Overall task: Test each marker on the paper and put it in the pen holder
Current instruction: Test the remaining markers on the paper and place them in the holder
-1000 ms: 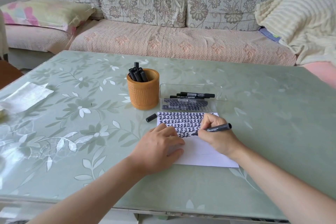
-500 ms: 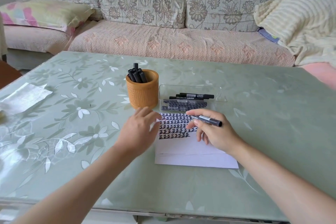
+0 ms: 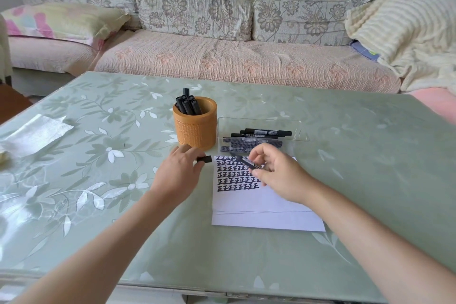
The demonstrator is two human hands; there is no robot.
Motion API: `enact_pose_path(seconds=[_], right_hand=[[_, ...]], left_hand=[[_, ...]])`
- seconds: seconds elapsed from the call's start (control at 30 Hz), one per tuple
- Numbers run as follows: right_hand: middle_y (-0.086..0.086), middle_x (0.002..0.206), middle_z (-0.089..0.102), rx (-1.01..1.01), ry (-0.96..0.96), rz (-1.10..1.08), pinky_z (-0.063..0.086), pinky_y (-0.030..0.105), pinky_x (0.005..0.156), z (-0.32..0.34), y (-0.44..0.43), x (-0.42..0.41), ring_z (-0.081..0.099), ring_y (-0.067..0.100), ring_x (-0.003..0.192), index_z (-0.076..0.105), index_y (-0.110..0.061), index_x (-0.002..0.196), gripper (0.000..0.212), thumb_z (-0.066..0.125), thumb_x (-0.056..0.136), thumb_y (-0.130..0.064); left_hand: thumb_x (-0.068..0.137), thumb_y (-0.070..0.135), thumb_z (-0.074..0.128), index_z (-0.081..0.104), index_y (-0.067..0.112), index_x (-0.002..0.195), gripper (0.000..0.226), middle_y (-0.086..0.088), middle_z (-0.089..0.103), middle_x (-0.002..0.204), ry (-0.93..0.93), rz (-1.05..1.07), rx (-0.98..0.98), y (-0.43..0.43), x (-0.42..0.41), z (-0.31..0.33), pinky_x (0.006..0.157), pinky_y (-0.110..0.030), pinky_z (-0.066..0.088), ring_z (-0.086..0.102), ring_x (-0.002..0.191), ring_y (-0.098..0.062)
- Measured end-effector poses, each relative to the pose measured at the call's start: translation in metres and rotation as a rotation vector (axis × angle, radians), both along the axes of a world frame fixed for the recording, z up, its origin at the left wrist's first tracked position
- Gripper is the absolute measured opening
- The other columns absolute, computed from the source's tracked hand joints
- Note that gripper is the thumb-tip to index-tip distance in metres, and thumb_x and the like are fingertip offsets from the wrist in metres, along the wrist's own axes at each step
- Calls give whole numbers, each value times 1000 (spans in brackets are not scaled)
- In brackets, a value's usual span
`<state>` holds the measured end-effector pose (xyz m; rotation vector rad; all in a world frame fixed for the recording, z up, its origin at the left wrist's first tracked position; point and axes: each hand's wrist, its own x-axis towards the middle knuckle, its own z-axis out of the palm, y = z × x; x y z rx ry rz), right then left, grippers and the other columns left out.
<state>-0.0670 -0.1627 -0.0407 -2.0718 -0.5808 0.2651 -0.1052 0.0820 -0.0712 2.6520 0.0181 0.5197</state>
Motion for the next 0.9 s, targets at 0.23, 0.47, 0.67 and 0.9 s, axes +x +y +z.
enact_pose_path(seconds=[0.23, 0.47, 0.67, 0.9], right_hand=[[-16, 108, 71, -234, -233, -169, 48, 27, 94, 5, -1, 3, 63, 4, 102, 71, -31, 109, 24, 64, 90, -18], [-16, 110, 71, -242, -258, -150, 47, 27, 94, 8, 5, -1, 62, 5, 105, 71, -31, 109, 24, 61, 91, -17], [-16, 105, 71, -233, -242, -124, 46, 22, 88, 9, 8, -2, 63, 5, 100, 71, -28, 108, 23, 61, 92, -14], [-17, 103, 70, -243, -232, -79, 50, 28, 89, 5, 14, -7, 63, 5, 97, 70, -33, 102, 23, 73, 81, -24]], left_hand=[[95, 16, 55, 63, 17, 106, 14, 4, 60, 94, -103, -152, -91, -7, -9, 7, 70, -33, 46, 55, 83, -18], [95, 17, 55, 61, 20, 103, 11, 9, 57, 91, -138, -268, -53, -12, -13, 9, 67, -26, 47, 54, 78, -10], [93, 18, 58, 63, 22, 103, 12, 11, 55, 90, -148, -287, -37, -14, -15, 12, 68, -22, 45, 53, 78, -7], [94, 21, 61, 68, 20, 111, 19, 13, 56, 90, -74, -371, -42, -14, -13, 12, 70, -11, 36, 48, 80, -2]])
